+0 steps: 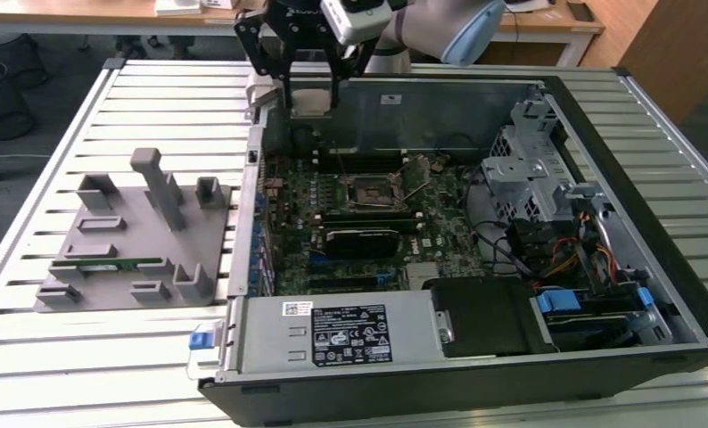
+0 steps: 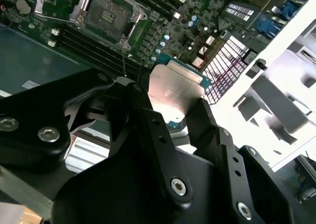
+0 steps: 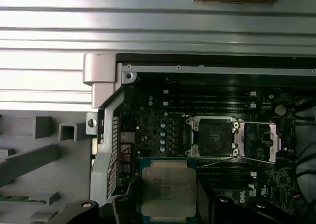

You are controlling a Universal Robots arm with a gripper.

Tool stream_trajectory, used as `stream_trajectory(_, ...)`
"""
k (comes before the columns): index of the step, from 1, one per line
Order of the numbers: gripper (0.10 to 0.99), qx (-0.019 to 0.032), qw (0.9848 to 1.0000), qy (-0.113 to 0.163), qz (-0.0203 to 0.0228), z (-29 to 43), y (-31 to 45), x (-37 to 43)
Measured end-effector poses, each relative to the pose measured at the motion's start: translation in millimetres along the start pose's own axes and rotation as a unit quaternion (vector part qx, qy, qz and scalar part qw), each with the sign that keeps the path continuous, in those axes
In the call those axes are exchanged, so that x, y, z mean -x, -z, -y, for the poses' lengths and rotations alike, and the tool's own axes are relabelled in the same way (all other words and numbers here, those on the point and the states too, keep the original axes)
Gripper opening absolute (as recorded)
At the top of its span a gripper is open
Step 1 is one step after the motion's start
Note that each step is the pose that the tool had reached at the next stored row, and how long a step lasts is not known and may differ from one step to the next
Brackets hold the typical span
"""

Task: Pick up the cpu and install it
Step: 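Pick up the cpu and move it towards the insertion slot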

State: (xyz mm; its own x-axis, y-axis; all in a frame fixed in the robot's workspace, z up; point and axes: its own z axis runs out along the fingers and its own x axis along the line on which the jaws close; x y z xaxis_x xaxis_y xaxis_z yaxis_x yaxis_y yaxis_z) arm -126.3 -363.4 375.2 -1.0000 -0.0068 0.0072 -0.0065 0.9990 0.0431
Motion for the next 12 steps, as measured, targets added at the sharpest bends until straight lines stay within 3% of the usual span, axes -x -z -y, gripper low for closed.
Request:
stream_trajectory(7, 0.541, 0.0000, 1.0000, 0.000, 0.0000, -3.4, -0.7, 16.7)
stream_trajectory(12, 0.541, 0.0000, 1.0000, 0.000, 0.0000, -3.9, -1.3, 33.5)
